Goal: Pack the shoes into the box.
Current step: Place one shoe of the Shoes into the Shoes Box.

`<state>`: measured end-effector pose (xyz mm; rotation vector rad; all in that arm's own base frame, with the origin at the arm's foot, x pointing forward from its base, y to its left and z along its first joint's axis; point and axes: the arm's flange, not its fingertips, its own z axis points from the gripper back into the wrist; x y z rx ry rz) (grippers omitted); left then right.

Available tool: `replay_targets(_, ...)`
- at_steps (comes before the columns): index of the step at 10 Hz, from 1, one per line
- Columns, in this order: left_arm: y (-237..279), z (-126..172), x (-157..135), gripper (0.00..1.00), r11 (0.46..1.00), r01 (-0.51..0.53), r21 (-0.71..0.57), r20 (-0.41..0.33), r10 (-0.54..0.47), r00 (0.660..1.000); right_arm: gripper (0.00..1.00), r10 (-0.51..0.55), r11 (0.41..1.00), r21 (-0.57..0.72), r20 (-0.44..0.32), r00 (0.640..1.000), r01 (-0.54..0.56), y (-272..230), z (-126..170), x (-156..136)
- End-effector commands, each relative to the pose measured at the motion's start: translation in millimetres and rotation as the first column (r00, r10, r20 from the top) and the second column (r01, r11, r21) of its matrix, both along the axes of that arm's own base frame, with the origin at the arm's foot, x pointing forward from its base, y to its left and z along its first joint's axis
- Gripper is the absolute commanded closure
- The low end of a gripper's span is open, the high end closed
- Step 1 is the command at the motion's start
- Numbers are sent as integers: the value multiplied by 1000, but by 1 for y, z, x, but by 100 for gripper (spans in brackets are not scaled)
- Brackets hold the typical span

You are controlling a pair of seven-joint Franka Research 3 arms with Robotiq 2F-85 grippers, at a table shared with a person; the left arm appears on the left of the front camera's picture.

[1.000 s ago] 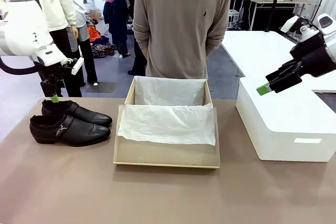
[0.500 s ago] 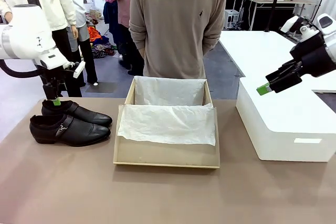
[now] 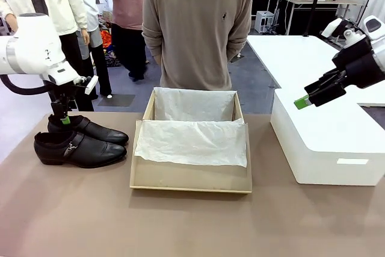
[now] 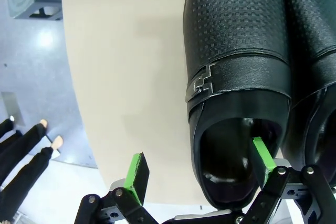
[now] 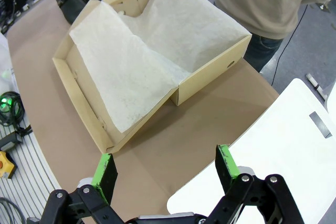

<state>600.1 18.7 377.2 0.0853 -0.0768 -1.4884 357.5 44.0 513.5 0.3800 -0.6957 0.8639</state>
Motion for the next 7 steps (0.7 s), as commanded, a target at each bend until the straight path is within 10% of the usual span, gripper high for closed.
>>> replay_targets(1,2,-5,6,0,1000,-3,-3,-4,3,1000,0,24,1000,13,17,1000,-24,-2,-1,3)
replay_targets(6,0,-21,8,0,1000,27,-7,-73,-28,997,0,24,1000,13,17,1000,-24,-2,-1,3)
replay_targets(7,0,-22,8,17,1000,24,-11,-85,-25,996,0,24,1000,13,17,1000,-24,-2,-1,3)
